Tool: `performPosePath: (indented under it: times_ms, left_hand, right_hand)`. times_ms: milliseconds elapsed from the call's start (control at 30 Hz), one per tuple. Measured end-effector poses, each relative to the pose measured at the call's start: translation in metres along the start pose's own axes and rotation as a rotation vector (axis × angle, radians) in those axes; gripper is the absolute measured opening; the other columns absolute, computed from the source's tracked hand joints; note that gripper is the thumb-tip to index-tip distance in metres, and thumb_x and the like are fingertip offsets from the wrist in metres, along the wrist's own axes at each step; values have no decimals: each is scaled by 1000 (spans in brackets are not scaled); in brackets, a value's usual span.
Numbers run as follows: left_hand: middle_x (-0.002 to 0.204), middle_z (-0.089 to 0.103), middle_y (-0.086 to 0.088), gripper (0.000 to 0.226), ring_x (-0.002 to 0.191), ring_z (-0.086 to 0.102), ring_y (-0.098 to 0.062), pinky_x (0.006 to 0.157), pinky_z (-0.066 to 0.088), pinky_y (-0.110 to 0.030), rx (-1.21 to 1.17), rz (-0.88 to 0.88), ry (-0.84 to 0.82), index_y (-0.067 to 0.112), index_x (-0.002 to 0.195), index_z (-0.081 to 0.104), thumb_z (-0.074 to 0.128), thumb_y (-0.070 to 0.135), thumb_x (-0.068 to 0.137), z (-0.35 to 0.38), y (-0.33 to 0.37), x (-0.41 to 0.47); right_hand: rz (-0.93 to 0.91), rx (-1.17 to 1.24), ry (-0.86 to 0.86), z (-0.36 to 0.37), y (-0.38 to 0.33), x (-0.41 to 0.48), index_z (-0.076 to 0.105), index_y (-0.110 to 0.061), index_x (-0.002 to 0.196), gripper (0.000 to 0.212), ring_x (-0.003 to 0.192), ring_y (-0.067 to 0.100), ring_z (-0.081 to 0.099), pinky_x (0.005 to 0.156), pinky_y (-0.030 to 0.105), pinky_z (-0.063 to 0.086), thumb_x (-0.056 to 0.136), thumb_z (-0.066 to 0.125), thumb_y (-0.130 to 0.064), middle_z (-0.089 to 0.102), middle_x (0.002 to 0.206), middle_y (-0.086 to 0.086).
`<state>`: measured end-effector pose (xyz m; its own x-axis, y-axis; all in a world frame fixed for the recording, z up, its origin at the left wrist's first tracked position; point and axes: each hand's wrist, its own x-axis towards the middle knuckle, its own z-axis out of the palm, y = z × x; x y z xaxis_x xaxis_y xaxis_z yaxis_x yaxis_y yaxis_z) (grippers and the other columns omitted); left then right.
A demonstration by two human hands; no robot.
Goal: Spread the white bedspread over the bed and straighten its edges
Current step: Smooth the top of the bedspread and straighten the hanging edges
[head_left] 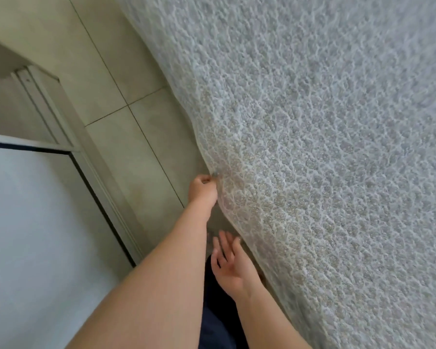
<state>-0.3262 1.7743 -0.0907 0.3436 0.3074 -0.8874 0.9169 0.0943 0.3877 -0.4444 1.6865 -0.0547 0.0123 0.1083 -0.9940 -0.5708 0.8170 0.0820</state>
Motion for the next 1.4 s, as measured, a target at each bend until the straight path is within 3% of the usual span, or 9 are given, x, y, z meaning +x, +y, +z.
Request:
performPosePath:
  times_ms: [100, 267, 400, 600, 833, 1067, 1133, 1233, 1400]
  left_hand:
    - [101, 66, -6, 7, 89, 63, -24, 78, 49, -33, 26, 36, -66, 19, 96, 55, 57, 25, 92, -36, 18, 4]
    - [84, 63, 0, 12, 65, 56, -11, 57, 40, -25, 47, 101, -2, 21, 89, 58, 50, 13, 93, -109, 57, 8]
    - [86, 65, -3, 12, 69, 56, -14, 59, 41, -25, 75, 143, 31, 19, 91, 58, 48, 13, 95, -157, 108, 12]
    - [93, 68, 1, 13, 86, 62, -17, 77, 45, -29, 102, 152, 11, 24, 93, 58, 46, 20, 97, -203, 207, 30]
    - [96, 67, -2, 11, 79, 62, -13, 66, 42, -24, 112, 132, -13, 21, 94, 59, 49, 16, 96, -255, 328, 69]
    - [102, 65, 5, 13, 95, 63, -12, 89, 47, -32, 260, 272, -41, 25, 103, 60, 49, 24, 96, -332, 484, 80]
    - [102, 65, 6, 12, 94, 62, -12, 88, 48, -32, 294, 300, -47, 27, 102, 60, 49, 26, 96, -352, 524, 91]
    - [98, 66, 7, 13, 91, 64, -15, 83, 48, -30, 341, 334, -63, 25, 103, 59, 48, 23, 96, -384, 594, 111]
    - [96, 66, 8, 14, 88, 64, -15, 72, 46, -24, 478, 354, -107, 24, 102, 60, 48, 22, 96, -431, 699, 148]
  right_hand:
    - [-42, -354, -16, 39, 3, -10, 62, -10, 112, 25, 93, 17, 65, 77, 24, 48, 100, 48, -27, 71, 102, 5]
    - [-366, -1015, -22, 121, -6, -23, 66, -12, 85, 20, 71, 18, 61, 58, 18, 45, 96, 49, -11, 68, 84, 11]
    - [-526, -1264, -89, 199, -22, -37, 67, -18, 86, 18, 76, 16, 65, 71, 24, 49, 94, 51, -13, 72, 79, 4]
    - [-615, -1303, -119, 328, -47, -47, 66, -19, 82, 22, 70, 14, 64, 66, 21, 49, 93, 51, -8, 71, 75, 3]
    - [-612, -1402, -130, 489, -54, -33, 65, -24, 81, 22, 77, 16, 67, 85, 37, 53, 92, 53, -10, 71, 76, -2]
    - [-754, -1672, -196, 655, -82, -73, 67, -21, 97, 16, 85, 20, 66, 72, 30, 50, 94, 52, -19, 68, 94, -2]
    - [-783, -1673, -189, 698, -92, -87, 67, -20, 96, 16, 87, 26, 67, 76, 36, 52, 94, 51, -18, 69, 96, 0]
    - [-775, -1678, -179, 771, -101, -109, 66, -17, 98, 16, 88, 31, 67, 65, 29, 49, 95, 50, -16, 70, 95, 2]
    - [-716, -1585, -110, 869, -106, -123, 65, -19, 93, 15, 86, 20, 65, 66, 26, 45, 94, 51, -14, 70, 89, 0]
